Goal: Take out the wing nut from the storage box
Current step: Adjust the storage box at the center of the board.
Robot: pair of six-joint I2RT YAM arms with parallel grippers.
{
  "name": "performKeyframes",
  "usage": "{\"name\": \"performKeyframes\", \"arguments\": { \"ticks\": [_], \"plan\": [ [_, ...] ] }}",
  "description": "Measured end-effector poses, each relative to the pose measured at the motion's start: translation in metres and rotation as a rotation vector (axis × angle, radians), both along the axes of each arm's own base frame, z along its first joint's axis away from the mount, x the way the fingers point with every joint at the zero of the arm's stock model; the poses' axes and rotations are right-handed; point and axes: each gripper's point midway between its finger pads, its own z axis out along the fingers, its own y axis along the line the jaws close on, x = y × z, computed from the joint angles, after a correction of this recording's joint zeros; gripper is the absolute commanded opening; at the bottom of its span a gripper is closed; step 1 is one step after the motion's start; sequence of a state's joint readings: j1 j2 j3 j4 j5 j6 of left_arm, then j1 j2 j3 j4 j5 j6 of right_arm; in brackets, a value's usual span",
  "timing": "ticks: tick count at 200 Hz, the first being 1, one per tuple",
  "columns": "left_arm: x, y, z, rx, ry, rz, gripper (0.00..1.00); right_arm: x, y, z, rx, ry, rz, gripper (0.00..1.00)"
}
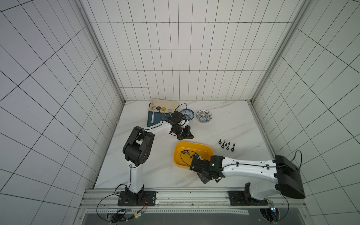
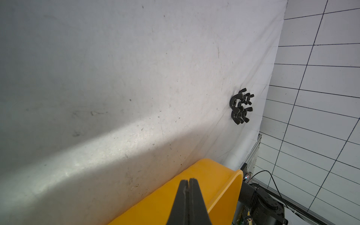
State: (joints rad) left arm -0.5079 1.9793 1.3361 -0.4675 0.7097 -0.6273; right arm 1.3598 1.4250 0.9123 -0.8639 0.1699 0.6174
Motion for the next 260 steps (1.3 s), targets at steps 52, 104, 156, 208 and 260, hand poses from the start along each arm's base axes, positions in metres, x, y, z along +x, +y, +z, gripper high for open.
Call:
{"name": "performKeyframes", "arguments": {
  "ticks": [52,104,156,208,260],
  "plan": [
    [-0.012,0.003,-0.009,-0.005,0.047,-0.006,0.0,-0.001,-0.018,0.028,0.056,-0.008,-0.035,0.01],
    [-0.03,0.012,-0.01,-0.001,0.069,-0.001,0.0,0.037,-0.023,0.064,0.134,-0.073,-0.138,0.16],
    [-0.05,0.033,-0.011,0.037,0.097,0.02,0.0,0.058,0.006,0.049,0.092,-0.066,-0.103,0.28],
    [-0.051,0.071,-0.015,0.072,0.118,0.119,0.01,0.067,0.04,0.02,0.12,-0.034,-0.058,0.36],
    [-0.035,0.098,0.028,0.07,-0.006,0.227,0.22,0.086,0.052,-0.004,0.131,-0.007,-0.054,0.35]
  ]
}}
